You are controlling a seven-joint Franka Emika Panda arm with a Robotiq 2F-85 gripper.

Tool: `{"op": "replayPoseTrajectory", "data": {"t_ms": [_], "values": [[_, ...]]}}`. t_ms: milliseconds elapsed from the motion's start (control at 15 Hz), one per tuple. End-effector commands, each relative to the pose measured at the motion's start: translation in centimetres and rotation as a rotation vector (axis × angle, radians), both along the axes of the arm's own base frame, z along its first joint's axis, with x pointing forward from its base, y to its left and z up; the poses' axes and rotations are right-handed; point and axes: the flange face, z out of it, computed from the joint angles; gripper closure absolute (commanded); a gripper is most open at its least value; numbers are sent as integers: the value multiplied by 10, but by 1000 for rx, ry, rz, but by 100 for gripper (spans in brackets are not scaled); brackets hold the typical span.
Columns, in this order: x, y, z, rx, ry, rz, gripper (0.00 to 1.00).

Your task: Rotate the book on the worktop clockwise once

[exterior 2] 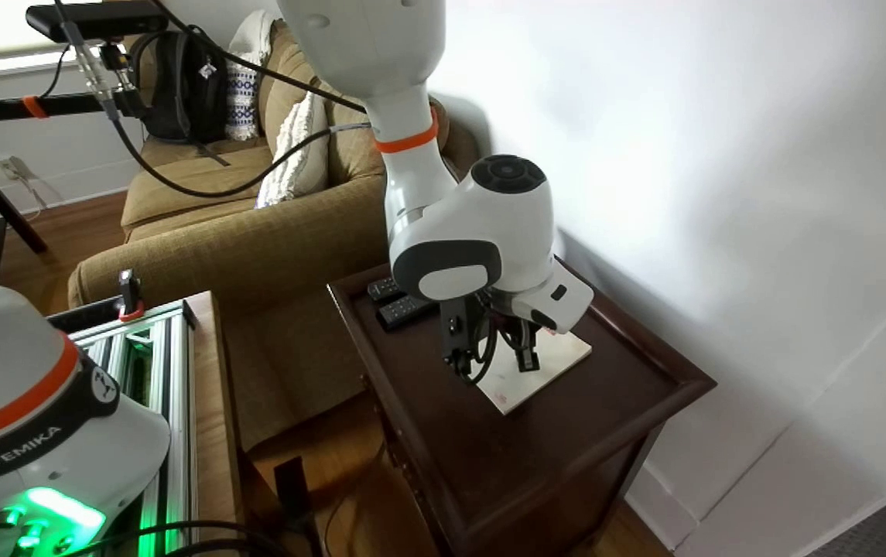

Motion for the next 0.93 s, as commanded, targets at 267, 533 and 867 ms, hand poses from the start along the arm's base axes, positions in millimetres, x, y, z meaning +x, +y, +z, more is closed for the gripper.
{"op": "replayPoseTrajectory", "data": {"t_ms": [267, 533, 867], "values": [[-13, -1, -23, 31, 36, -150, 100], [-17, 5, -27, 61, 63, -213, 100], [-20, 9, -26, 79, 80, -266, 100]]}}
